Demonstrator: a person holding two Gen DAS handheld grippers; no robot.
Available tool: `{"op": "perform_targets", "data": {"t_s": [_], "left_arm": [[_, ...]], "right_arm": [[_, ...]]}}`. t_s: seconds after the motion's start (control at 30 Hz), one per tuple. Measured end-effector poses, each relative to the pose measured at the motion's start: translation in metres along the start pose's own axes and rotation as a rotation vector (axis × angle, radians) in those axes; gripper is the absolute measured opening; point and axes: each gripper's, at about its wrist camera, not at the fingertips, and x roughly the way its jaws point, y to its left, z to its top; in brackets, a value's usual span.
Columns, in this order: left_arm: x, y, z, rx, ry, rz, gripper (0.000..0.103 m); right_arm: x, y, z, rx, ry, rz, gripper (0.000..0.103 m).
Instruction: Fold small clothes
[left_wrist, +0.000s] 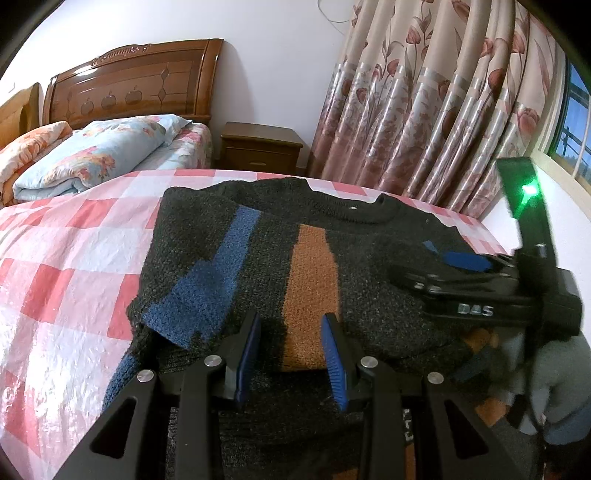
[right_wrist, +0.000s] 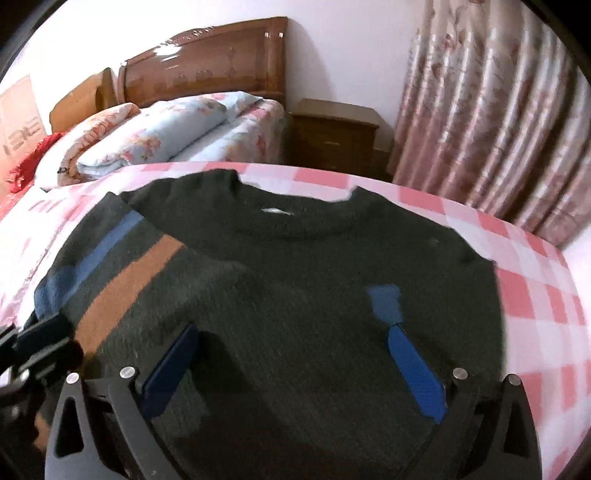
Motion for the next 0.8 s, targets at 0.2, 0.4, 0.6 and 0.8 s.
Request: {"op": "perform_targets", "data": {"t_s": [0.2,0.4,0.6,0.8], "left_arm": [[0.000,0.000,0.000,-0.001,0.000,-0.004,0.034],[-0.002,0.001,0.001,-0.005,0.000,-0.009,0.034],[-0.021,0.019,-0.004,-0.131,-0.013,-0.076,0.030],[-0.047,-0.019,-0.035,-0.015,0.023,-0.093,0.033]], "right_arm": [[-0.030,-0.020,-0.049,0.050,-0.057,-0.004,0.103],[-0.031,-0.027,-0.050,0.030,-0.056,0.033,0.103],[-0.072,-0.032,-0.073,0.136,-0.138,0.077,0.103],[-0.085,0.025,-0.107,-0.067,-0.061,0.123,0.103]]}}
